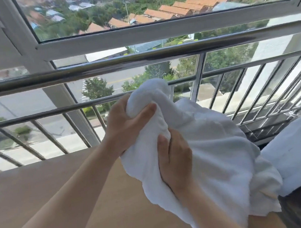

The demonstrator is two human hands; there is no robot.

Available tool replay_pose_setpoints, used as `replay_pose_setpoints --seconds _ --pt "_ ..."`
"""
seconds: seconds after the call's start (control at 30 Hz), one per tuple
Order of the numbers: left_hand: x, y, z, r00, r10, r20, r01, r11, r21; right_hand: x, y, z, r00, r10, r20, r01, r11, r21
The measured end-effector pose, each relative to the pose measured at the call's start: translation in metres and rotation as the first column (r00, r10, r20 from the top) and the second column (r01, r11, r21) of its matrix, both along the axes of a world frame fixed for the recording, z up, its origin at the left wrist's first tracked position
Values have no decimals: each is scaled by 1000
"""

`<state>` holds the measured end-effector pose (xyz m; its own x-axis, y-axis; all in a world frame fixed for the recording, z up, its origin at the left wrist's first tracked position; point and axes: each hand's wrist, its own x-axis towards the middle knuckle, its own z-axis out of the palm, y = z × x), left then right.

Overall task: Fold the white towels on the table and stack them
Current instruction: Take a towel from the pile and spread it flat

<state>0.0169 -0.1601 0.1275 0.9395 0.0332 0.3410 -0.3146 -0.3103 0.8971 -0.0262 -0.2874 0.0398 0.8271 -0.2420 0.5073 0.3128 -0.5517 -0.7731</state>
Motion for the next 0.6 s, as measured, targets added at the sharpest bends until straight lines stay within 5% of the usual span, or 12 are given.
replay_pose_setpoints --seconds 0.33,0.6 --pt "-114 176 7 979 204 3 -204 979 4 -73 152 22 980 163 118 -134 966 -221" --pt "-201 332 -41 906 418 -71 -415 908 55 -138 297 -12 931 364 -16 -349 877 -330"
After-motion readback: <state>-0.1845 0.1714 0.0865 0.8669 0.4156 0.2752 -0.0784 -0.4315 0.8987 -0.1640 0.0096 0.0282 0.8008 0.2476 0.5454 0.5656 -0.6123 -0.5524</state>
